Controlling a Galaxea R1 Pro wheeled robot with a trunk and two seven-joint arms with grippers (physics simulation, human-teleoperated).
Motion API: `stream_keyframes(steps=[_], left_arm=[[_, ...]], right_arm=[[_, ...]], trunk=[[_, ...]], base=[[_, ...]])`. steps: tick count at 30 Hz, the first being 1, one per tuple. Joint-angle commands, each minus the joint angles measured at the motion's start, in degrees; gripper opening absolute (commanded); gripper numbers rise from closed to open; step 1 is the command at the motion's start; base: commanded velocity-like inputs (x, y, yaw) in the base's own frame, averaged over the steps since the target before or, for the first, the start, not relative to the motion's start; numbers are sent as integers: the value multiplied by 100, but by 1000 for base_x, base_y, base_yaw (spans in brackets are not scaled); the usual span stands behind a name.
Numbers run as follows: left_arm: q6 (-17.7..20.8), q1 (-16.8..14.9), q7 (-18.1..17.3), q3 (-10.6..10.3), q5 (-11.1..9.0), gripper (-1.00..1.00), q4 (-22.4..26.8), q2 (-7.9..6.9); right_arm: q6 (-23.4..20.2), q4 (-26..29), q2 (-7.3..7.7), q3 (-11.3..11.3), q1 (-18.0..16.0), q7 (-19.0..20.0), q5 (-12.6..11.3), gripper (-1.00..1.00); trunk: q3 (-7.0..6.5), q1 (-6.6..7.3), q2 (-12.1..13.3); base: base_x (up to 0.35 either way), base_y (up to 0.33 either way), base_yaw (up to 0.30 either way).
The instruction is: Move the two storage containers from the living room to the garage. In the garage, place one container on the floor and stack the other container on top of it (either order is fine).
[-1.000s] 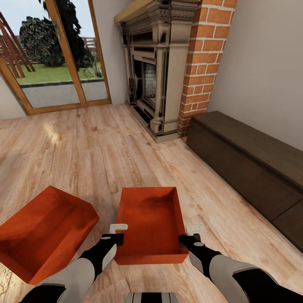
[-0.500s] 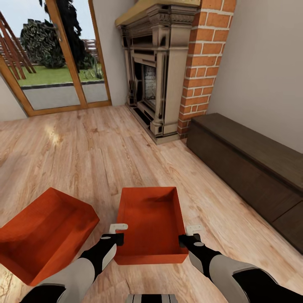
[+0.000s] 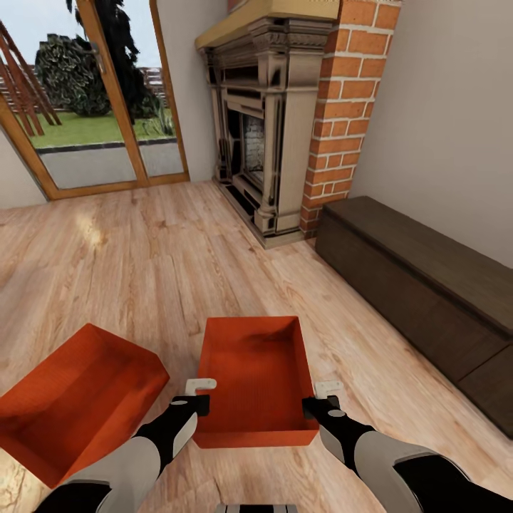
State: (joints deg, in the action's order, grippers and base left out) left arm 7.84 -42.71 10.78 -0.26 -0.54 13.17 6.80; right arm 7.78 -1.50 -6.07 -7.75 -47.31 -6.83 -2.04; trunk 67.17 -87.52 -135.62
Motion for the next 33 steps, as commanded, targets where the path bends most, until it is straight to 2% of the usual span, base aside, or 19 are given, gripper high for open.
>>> stream_keyframes(steps=[1, 33], left_arm=[[42, 0, 57, 17, 54, -100, 19, -3], [42, 0, 58, 28, 52, -100, 11, -3]], right_arm=[[39, -25, 0, -24, -6, -46, -122, -100], [21, -20, -26, -16, -6, -55, -136, -100]], trunk=[[-14, 23, 40], [-589, 726, 1323]], base=[[0, 0, 0], [0, 0, 0]])
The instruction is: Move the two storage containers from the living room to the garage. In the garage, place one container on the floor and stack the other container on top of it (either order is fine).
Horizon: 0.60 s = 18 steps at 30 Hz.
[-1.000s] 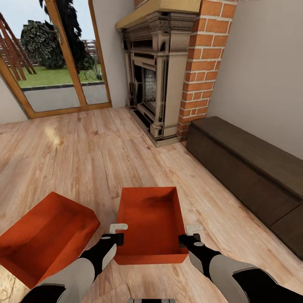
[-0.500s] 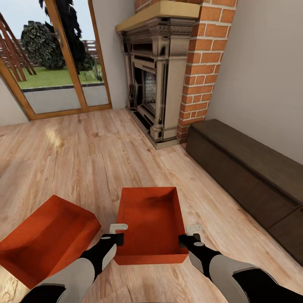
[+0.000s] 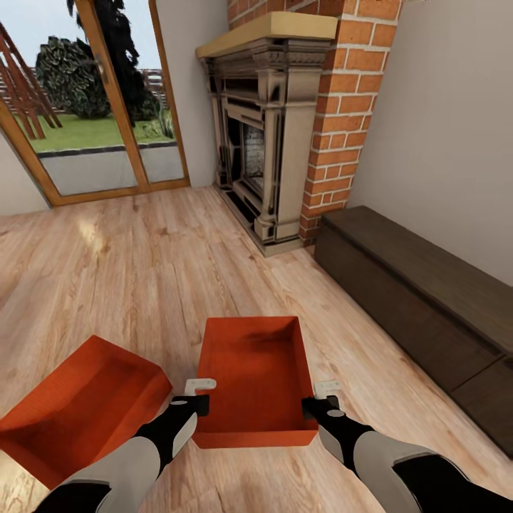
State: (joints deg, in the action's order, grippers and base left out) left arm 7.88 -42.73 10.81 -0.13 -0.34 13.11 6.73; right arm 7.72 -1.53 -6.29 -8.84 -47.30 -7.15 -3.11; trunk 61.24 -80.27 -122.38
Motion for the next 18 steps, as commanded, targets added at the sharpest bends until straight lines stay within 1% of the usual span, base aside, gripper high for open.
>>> stream_keyframes(steps=[1, 18], left_arm=[[38, 1, 53, 16, 30, -100, 16, 4], [38, 1, 58, 21, 33, -100, 16, 4]], right_arm=[[27, -17, 2, 93, -7, -23, -30, -100], [53, -22, 5, 93, -7, -21, -31, -100]], trunk=[[-14, 23, 40], [-319, 397, 722]], base=[[0, 0, 0], [0, 0, 0]])
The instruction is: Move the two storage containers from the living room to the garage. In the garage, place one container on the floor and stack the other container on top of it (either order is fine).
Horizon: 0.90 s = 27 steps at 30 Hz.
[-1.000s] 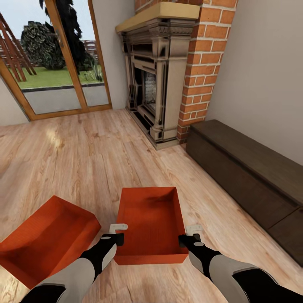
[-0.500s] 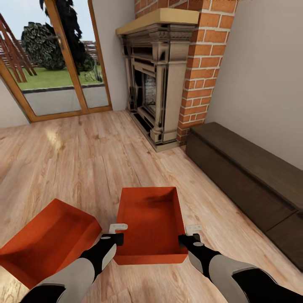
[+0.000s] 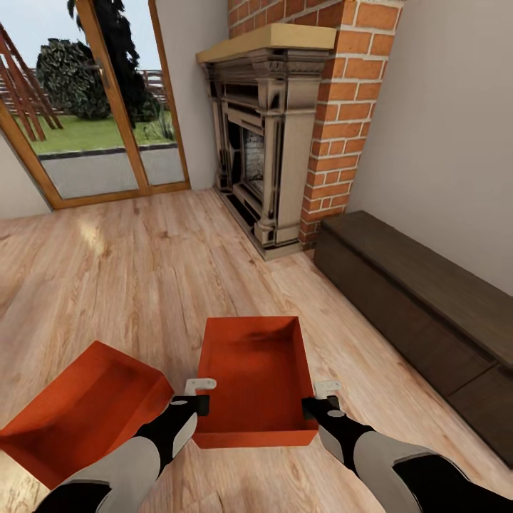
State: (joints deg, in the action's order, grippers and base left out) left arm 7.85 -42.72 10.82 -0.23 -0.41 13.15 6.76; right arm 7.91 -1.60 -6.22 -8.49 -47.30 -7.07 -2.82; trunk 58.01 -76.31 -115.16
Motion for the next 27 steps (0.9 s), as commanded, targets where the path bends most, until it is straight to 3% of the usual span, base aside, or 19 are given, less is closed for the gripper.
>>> stream_keyframes(steps=[1, 27], left_arm=[[41, 1, 56, 32, 40, -100, 12, 1], [41, 1, 53, 30, 35, -100, 12, 1]], right_arm=[[34, -16, -2, 58, -8, -28, -60, -100], [39, 9, -28, 58, -8, -40, -52, -100]], trunk=[[-14, 23, 40], [-481, 594, 1083]], base=[[0, 0, 0], [0, 0, 0]])
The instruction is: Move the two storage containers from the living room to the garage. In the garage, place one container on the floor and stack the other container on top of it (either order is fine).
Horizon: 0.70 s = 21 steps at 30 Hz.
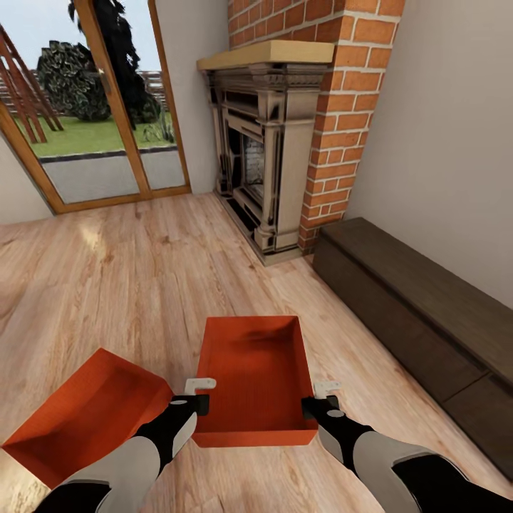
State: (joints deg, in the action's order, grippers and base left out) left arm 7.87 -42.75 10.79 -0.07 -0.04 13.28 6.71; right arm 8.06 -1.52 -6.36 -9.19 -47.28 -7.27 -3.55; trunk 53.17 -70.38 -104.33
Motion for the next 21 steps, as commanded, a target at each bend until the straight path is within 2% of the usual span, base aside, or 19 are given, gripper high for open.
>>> stream_keyframes(steps=[1, 21], left_arm=[[39, 4, 55, 11, -3, -100, 0, 6], [39, 4, 55, 15, -6, -100, 0, 6]], right_arm=[[22, 2, -14, 128, -9, -20, 21, -100], [14, 3, -22, 136, -9, -14, 14, -100]], trunk=[[-14, 23, 40], [-380, 462, 842]], base=[[0, 0, 0], [0, 0, 0]])
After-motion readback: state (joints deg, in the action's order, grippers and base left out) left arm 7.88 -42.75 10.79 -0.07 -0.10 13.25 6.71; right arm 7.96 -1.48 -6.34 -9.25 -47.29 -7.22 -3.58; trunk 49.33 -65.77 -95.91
